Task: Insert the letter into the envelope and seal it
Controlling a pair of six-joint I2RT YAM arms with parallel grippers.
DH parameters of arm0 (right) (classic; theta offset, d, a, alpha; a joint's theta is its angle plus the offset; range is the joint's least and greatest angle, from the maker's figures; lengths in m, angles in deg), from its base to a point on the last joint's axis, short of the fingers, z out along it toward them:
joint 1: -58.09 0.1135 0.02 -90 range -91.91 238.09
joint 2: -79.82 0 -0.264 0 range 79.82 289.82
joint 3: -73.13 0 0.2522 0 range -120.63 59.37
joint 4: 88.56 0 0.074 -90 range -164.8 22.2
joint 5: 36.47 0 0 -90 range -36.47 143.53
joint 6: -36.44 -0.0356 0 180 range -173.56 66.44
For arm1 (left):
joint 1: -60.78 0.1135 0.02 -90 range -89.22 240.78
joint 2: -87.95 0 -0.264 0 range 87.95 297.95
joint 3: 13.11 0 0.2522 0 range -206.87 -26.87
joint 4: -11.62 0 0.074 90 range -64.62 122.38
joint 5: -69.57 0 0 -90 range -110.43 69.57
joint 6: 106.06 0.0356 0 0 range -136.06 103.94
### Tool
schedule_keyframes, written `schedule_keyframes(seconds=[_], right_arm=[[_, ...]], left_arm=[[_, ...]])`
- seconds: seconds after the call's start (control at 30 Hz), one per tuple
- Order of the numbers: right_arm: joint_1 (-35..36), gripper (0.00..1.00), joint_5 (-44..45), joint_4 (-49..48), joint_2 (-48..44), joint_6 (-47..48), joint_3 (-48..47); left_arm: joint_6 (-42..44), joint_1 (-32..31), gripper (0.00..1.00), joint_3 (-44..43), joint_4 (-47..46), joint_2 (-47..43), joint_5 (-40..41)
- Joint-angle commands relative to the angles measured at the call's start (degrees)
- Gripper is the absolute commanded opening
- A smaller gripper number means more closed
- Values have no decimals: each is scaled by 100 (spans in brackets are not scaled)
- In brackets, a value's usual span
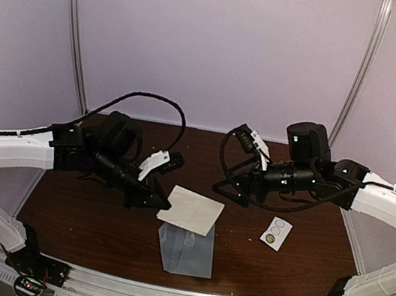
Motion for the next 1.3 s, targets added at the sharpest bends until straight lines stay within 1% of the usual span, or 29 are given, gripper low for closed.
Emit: schedule_keyframes(seconds=[0.0,0.17,0.33,0.4,0.43,0.57,0.7,0.73,0.87,0.9,0.93,1.0,1.03,1.07,1.13,1.17,1.27], right_arm=[[208,88,-412,591,291,330,-164],[326,84,-578,550,554,356,-233],[347,70,-802,374,707,349,-310],[349,63,-898,342,758,357,-369],[350,58,-936,347,786,369,-401],[349,24,-1188,429,869,442,-500],[357,2,-1357,456,852,452,-465],[358,0,-1388,417,830,430,-441],[358,0,-1534,130,665,277,-297],[358,0,-1538,32,618,236,-254],[358,0,-1520,-73,559,171,-201],[354,0,-1332,-422,409,-29,-48],[356,0,-1184,-609,316,-148,47],[358,0,-993,-843,222,-275,168],[350,0,-583,-1457,-20,-625,464],[352,0,-431,-1827,-143,-804,649],[355,0,-26,-3065,-499,-1357,1167]], left_arm=[[429,-27,0,-391,313,103,-589],[583,-23,0,-788,603,287,-789],[848,-27,0,-1083,998,499,-819],[881,-27,0,-1143,1080,518,-792],[883,-27,0,-1154,1086,516,-781],[883,-27,0,-1202,1078,481,-727],[843,-27,0,-1225,1024,446,-625],[840,-25,0,-1221,983,427,-614],[753,-27,0,-1208,765,344,-595],[706,-25,2,-1196,689,315,-512],[669,-18,10,-1172,594,270,-399],[350,-14,38,-1016,262,113,-80],[166,-17,50,-883,-29,-16,130],[-22,-12,59,-708,-350,-169,377],[-483,-7,72,-276,-1157,-541,795],[-720,-7,77,-36,-1588,-748,935],[-1488,-7,81,714,-3136,-1322,1226]])
